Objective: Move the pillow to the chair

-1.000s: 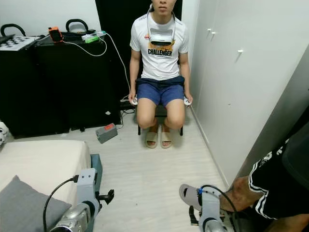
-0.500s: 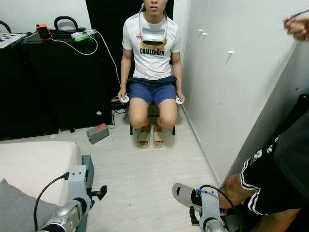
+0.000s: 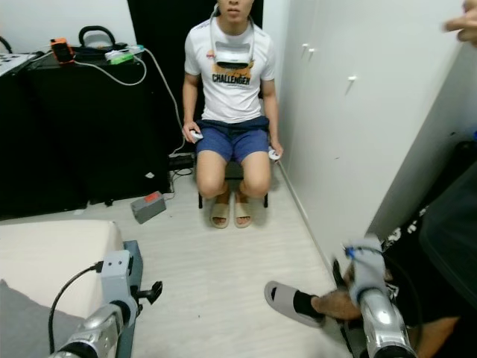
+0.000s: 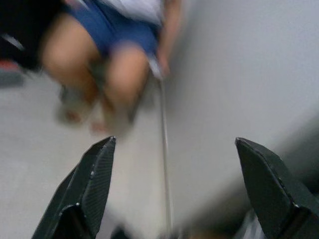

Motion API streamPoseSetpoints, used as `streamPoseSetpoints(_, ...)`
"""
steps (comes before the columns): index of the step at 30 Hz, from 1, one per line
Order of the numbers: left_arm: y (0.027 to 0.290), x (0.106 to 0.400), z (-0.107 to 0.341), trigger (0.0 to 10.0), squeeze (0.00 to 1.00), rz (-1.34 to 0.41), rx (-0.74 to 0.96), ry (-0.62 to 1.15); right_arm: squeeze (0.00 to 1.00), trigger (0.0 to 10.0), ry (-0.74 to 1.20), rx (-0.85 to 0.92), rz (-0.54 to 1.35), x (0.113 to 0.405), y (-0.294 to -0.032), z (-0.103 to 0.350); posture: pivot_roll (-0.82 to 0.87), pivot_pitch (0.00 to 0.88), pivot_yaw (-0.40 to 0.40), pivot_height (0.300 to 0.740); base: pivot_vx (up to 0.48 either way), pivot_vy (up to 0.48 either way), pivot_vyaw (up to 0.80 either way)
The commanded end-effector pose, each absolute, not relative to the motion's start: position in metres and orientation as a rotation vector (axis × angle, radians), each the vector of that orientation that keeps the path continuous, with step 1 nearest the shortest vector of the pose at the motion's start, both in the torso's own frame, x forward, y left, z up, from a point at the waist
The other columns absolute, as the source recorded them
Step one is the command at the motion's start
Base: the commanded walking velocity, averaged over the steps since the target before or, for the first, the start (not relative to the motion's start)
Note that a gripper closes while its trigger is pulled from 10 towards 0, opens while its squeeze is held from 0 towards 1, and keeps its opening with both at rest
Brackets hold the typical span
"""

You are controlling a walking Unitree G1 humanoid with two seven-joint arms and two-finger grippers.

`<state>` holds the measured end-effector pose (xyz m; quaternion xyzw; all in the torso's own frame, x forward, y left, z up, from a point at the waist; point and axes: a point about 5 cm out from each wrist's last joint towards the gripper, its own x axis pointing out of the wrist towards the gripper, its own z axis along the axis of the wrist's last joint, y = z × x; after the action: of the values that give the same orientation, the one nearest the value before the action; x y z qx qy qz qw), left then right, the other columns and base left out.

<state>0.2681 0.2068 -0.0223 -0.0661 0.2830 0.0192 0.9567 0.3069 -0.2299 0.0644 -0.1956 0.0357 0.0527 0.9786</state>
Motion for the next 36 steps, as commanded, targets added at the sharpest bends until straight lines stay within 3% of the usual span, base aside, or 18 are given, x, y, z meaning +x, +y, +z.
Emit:
streamPoseSetpoints(1,0.212,0.264,-0.024,10.0,0.00,0.047,-0.129,0.585,0.00,10.0,-0.003,-0.518,0.186,0.310,-0.213,0.075,-0.09,0.000,-0.021,0.740,0.000,0.000,0.00)
streamPoseSetpoints(10,0.215,0.263,-0.024,10.0,0.00,0.050,-0.128,0.586,0.00,10.0,-0.172,-0.673,0.452,0.314,-0.165,0.111,-0.09,0.000,-0.021,0.740,0.000,0.000,0.00)
streamPoseSetpoints(15,0.217,0.262,-0.025,10.0,0.00,0.056,-0.130,0.584,0.00,10.0,-0.209,-0.814,0.696,0.293,-0.117,0.106,-0.08,0.000,-0.023,0.740,0.000,0.000,0.00)
streamPoseSetpoints(18,0.217,0.262,-0.025,10.0,0.00,0.057,-0.129,0.585,0.00,10.0,-0.210,-0.804,0.739,0.283,-0.102,0.095,-0.08,0.000,-0.017,0.740,0.000,0.000,0.00)
streamPoseSetpoints(29,0.216,0.261,-0.026,10.0,0.00,0.042,-0.117,0.598,0.00,10.0,-0.199,-0.882,0.755,0.279,-0.092,0.097,-0.08,0.000,-0.007,0.740,0.000,0.000,0.00)
streamPoseSetpoints(31,0.215,0.256,-0.030,10.0,0.00,0.045,-0.119,0.610,0.00,10.0,-0.096,-0.799,0.779,0.280,-0.094,0.090,-0.08,0.000,-0.008,0.740,0.000,0.000,0.00)
streamPoseSetpoints(36,0.213,0.252,-0.033,10.0,0.00,0.044,-0.118,0.622,0.00,10.0,-0.058,-0.737,0.803,0.280,-0.095,0.088,-0.07,0.000,-0.010,0.740,0.000,0.000,0.00)
